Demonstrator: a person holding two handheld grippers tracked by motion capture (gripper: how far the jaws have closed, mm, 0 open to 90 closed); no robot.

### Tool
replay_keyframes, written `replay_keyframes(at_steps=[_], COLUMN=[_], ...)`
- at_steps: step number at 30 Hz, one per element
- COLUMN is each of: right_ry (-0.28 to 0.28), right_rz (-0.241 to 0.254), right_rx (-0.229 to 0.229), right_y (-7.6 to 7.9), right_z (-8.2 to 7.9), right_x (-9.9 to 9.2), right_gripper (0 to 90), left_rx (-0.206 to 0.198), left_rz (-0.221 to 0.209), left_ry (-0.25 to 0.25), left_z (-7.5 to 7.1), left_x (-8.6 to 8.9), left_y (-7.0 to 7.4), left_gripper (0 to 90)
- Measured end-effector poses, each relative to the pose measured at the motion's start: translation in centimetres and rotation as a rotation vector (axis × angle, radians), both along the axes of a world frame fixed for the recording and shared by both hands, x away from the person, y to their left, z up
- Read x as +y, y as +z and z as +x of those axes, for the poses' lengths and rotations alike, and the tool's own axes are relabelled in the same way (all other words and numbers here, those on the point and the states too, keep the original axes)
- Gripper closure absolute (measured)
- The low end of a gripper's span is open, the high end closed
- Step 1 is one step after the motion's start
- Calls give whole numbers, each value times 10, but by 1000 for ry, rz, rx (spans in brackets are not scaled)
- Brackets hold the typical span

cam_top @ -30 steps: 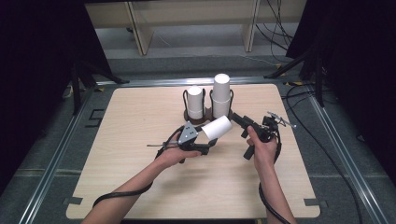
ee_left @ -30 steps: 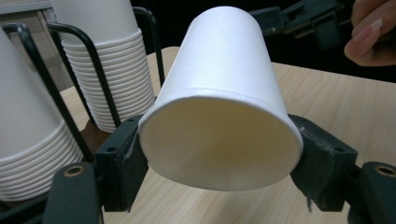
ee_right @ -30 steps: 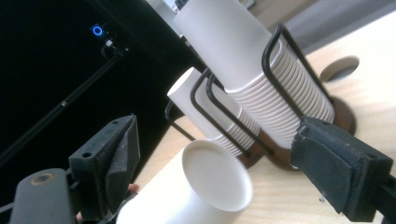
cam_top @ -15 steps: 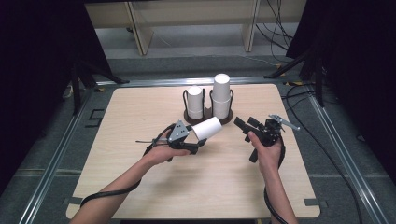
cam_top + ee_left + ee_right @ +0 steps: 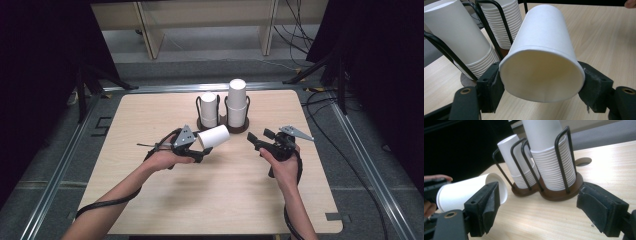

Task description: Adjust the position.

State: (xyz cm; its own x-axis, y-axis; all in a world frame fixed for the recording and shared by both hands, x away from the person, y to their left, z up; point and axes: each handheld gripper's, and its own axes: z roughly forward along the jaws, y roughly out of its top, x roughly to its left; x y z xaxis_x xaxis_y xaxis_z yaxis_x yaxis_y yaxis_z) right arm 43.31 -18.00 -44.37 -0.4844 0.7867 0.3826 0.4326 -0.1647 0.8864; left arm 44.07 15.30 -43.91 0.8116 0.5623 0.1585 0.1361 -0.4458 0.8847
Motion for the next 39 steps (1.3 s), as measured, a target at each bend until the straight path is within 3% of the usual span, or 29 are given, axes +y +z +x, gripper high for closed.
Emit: replay_keyframes(at_steps=[5,8,9,10,13,15,16,18,19,20,22,24,26,33,39], right_ry=[22,37,44,55,63,73,79,78,86,88,91,96,94,104,101], right_rz=[-20,-70,-51,-84,-105,-99,-102,-110,-130,-128,-133,-117,-145,-139,-148], right_rx=[-1,-21,17,-19,-7,2,-5,4,-16,-8,-14,17,-16,-4,-2], right_y=[-2,-4,-3,-4,-6,-5,-6,-6,-6,-6,-6,-5,-6,-4,-4], right_z=[-1,-2,-5,-3,-4,-5,-5,-6,-6,-6,-6,-8,-6,-7,-8], right_x=[4,5,7,6,8,8,9,9,9,9,9,11,10,11,12], right_gripper=[177,180,182,182,182,182,182,182,182,182,182,182,182,182,183], left_rx=[4,7,7,11,13,8,10,6,10,7,8,-4,-13,-21,-20], left_rz=[38,76,76,89,119,116,159,170,167,197,208,225,244,253,299], left_ry=[-24,-36,-36,-37,-43,-42,-57,-62,-62,-79,-88,-98,-105,-116,-126], left_z=[2,4,4,4,5,6,6,6,6,6,7,7,7,10,10], left_x=[4,7,7,7,10,9,11,11,10,11,11,12,12,14,18], left_y=[4,7,7,8,12,11,13,14,14,16,17,18,20,27,32], left_gripper=[279,279,280,280,280,281,281,281,281,281,281,281,281,283,284])
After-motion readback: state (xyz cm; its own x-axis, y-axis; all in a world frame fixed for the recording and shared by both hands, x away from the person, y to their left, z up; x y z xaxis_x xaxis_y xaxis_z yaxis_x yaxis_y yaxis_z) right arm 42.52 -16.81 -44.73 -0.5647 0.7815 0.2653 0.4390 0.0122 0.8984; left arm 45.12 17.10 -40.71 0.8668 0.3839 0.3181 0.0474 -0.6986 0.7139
